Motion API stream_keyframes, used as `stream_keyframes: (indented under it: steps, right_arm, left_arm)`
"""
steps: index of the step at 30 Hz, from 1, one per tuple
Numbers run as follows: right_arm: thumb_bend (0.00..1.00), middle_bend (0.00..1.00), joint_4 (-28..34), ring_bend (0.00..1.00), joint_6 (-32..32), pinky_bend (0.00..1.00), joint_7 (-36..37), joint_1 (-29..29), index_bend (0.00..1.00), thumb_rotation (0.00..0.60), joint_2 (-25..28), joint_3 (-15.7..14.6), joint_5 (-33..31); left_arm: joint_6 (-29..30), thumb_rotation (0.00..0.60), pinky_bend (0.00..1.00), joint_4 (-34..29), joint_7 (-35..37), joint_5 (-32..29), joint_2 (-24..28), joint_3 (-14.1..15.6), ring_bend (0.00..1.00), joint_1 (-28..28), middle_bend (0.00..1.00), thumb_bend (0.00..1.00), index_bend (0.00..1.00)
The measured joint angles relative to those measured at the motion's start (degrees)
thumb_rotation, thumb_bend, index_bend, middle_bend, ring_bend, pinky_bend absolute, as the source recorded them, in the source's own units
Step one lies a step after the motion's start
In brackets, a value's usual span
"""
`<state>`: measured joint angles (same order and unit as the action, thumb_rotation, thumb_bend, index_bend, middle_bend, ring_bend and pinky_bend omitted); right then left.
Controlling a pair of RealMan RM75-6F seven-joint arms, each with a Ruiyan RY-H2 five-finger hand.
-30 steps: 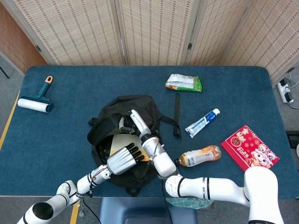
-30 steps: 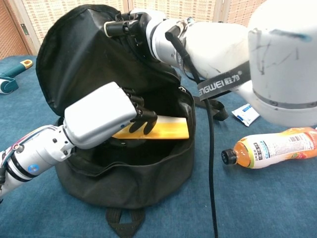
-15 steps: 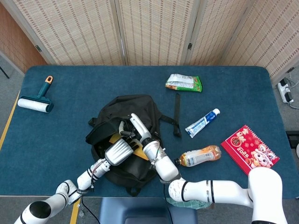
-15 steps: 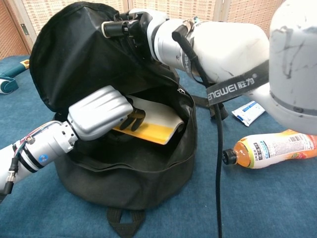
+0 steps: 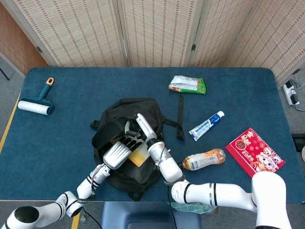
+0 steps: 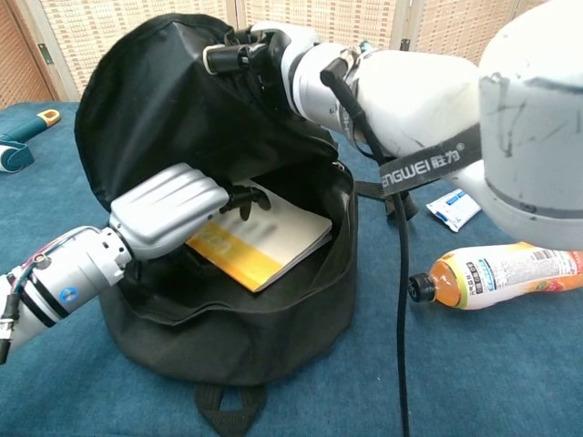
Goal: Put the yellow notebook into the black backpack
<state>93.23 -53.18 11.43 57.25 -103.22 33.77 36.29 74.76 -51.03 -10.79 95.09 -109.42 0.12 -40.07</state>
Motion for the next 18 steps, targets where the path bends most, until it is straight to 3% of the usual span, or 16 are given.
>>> stream_keyframes:
  steps: [8, 18]
  right_arm:
    - [0.9, 0.51, -1.99, 0.37, 0.07, 0.33, 0.13, -0.27, 0.82, 0.6, -0.15, -0.17, 0.52]
    - [0.9, 0.51, -4.85, 0.36, 2.07, 0.33, 2.27, -2.21, 0.81, 0.6, 0.4, -0.98, 1.57]
  left_arm:
    - [2.1, 0.6, 0.44, -14.13, -2.76, -0.12, 8.96, 0.25, 0.36, 3.07, 0.4, 0.06, 0.28]
    - [11.94, 0.6, 0.49, -15.79, 6.78, 2.79, 14.14, 1.88, 0.46, 8.68, 0.52, 0.06, 0.41]
